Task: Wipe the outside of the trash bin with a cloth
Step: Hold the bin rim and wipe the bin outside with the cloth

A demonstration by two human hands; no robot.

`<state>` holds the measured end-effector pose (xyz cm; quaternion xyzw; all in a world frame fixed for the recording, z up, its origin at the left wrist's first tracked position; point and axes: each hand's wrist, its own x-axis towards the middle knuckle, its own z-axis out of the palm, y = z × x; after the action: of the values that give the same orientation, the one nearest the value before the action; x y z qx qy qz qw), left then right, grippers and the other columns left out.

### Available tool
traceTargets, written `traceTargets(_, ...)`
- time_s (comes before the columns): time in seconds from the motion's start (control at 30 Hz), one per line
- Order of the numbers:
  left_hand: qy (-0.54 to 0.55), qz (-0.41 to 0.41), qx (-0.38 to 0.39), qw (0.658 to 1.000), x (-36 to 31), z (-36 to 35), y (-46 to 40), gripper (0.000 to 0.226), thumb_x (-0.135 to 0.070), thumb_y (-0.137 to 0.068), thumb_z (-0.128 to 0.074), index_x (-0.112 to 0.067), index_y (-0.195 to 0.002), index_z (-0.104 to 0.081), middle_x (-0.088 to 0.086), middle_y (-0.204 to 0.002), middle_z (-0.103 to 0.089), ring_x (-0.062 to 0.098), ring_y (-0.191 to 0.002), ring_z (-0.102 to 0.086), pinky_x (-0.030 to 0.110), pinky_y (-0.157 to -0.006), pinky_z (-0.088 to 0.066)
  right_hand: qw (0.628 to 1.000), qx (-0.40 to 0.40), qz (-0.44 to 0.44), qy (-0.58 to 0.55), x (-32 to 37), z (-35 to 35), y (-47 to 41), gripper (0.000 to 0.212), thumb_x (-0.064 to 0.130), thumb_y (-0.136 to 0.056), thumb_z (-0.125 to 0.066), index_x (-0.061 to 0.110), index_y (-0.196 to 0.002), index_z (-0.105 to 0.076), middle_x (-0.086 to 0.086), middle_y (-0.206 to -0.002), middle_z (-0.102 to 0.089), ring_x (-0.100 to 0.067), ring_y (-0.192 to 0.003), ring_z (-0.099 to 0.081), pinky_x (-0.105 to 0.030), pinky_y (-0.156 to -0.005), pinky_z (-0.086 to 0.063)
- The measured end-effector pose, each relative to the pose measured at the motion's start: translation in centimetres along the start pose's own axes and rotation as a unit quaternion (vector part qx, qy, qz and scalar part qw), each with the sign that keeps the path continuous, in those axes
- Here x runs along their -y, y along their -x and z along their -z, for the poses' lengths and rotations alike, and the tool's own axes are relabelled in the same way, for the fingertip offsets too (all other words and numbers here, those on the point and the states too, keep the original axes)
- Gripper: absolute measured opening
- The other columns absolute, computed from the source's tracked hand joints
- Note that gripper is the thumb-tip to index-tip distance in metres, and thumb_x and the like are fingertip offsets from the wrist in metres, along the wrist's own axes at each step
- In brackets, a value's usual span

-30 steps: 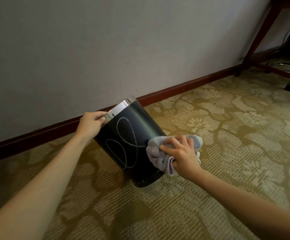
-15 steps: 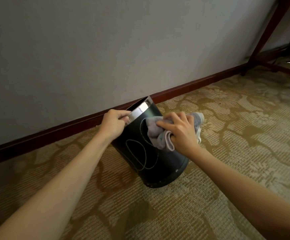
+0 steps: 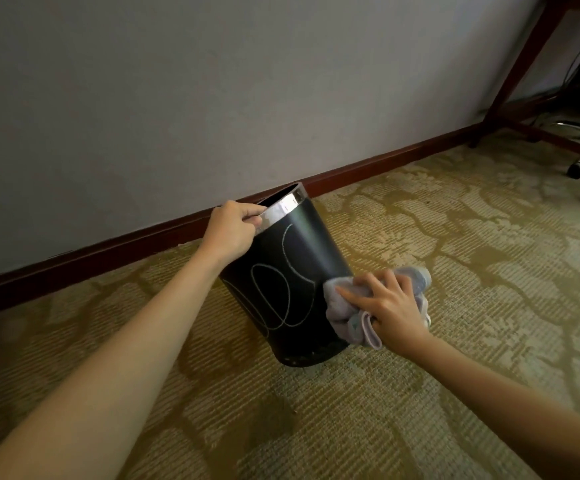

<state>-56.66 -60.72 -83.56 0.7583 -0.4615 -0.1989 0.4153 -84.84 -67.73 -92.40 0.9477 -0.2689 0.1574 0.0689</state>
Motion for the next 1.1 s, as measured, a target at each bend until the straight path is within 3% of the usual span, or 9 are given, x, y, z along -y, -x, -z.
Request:
traceTargets(0.17, -0.004, -0.004, 0.02, 1.0, -0.2, 0.4, 0.4, 0.032, -0.009, -0.095, -0.05, -0.02, -0.12, -0.066, 0.002, -0.122, -0.065, 0.02, -0.119, -0.054, 0.034, -0.101, -0.041, 0.999, 0.0, 0.025, -0.024, -0.4, 0.3, 1.1, 0.04, 0.027, -0.081, -0.043, 0.037, -0.113, -0.066, -0.002, -0.107, -0.062, -0.024, -0.09, -0.045, -0.047, -0.072, -0.041)
traceTargets(0.3, -0.015, -0.046, 0.03, 0.998, -1.6, -0.9, 1.1, 0.031, -0.009, -0.094, -0.051, -0.024, -0.114, -0.069, -0.001, -0.116, -0.067, 0.016, -0.113, -0.056, 0.029, -0.095, -0.042, 0.994, -0.078, -0.011, -0.077, 0.5, 2.6, -3.8, 0.041, 0.011, -0.079, -0.061, 0.033, -0.113, -0.069, -0.007, -0.106, -0.061, -0.029, -0.091, -0.047, -0.046, -0.072, -0.037)
traceTargets(0.4, -0.022, -0.077, 0.035, 0.996, -2.6, -2.1, 1.8, 0.031, -0.008, -0.093, -0.05, -0.025, -0.11, -0.071, -0.01, -0.097, -0.067, 0.008, -0.096, -0.058, 0.017, -0.078, -0.041, 0.985, -0.141, -0.039, -0.089, 0.8, 4.4, -7.4, 0.032, 0.024, -0.084, -0.057, 0.032, -0.112, -0.069, -0.007, -0.106, -0.06, -0.033, -0.091, -0.049, -0.04, -0.076, -0.03)
traceTargets(0.5, -0.029, -0.091, 0.014, 0.995, -2.9, -2.6, 1.8, 0.031, -0.009, -0.093, -0.051, -0.023, -0.113, -0.07, -0.008, -0.101, -0.069, 0.007, -0.099, -0.057, 0.017, -0.08, -0.039, 0.98, -0.168, -0.055, -0.095, 0.8, 4.4, -8.1, 0.036, 0.015, -0.082, -0.066, 0.032, -0.114, -0.068, -0.007, -0.106, -0.06, -0.034, -0.092, -0.049, -0.04, -0.076, -0.03)
traceTargets(0.6, -0.033, -0.092, 0.006, 0.995, -2.5, -2.7, 1.5, 0.03, -0.01, -0.094, -0.05, -0.022, -0.114, -0.069, -0.014, -0.097, -0.064, 0.006, -0.098, -0.055, 0.013, -0.077, -0.036, 0.982, -0.165, -0.056, -0.076, 1.1, 2.8, -6.0, 0.046, 0.005, -0.075, -0.074, 0.029, -0.114, -0.069, -0.008, -0.107, -0.061, -0.035, -0.093, -0.049, -0.042, -0.075, -0.031)
traceTargets(0.7, -0.026, -0.082, 0.015, 0.996, -2.0, -2.2, 1.2, 0.03, -0.01, -0.094, -0.05, -0.022, -0.115, -0.068, -0.012, -0.1, -0.062, 0.005, -0.097, -0.05, 0.011, -0.074, -0.034, 0.99, -0.13, -0.021, -0.051, 1.0, 1.3, -3.3, 0.04, 0.011, -0.079, -0.056, 0.03, -0.112, -0.07, -0.006, -0.107, -0.061, -0.033, -0.095, -0.05, -0.044, -0.075, -0.033)
traceTargets(0.83, -0.01, -0.044, 0.015, 0.999, -1.4, -1.2, 0.5, 0.031, -0.009, -0.095, -0.05, -0.021, -0.119, -0.066, -0.001, -0.123, -0.064, 0.015, -0.118, -0.052, 0.022, -0.091, -0.035, 0.999, -0.024, 0.029, -0.017, 0.6, -0.4, 1.3, 0.046, 0.021, -0.074, -0.044, 0.033, -0.11, -0.069, -0.004, -0.106, -0.063, -0.03, -0.09, -0.054, -0.048, -0.071, -0.042)
traceTargets(0.93, -0.011, -0.023, 0.023, 0.999, -1.4, -0.8, 0.5, 0.031, -0.009, -0.094, -0.052, -0.018, -0.121, -0.064, 0.001, -0.125, -0.063, 0.019, -0.123, -0.051, 0.026, -0.097, -0.035, 0.998, 0.02, 0.055, -0.015, 0.3, -0.4, 3.0, 0.046, 0.023, -0.075, -0.042, 0.034, -0.112, -0.068, -0.002, -0.105, -0.063, -0.029, -0.088, -0.056, -0.044, -0.069, -0.04)
traceTargets(1.1, -0.022, -0.045, 0.061, 0.997, -2.7, -1.4, 1.5, 0.03, -0.01, -0.093, -0.051, -0.025, -0.111, -0.07, -0.003, -0.11, -0.069, 0.013, -0.109, -0.058, 0.032, -0.096, -0.043, 0.996, -0.06, 0.02, -0.06, 0.7, 2.8, -2.1, 0.043, 0.01, -0.076, -0.052, 0.032, -0.107, -0.071, -0.007, -0.1, -0.06, -0.027, -0.085, -0.05, -0.041, -0.071, -0.033)
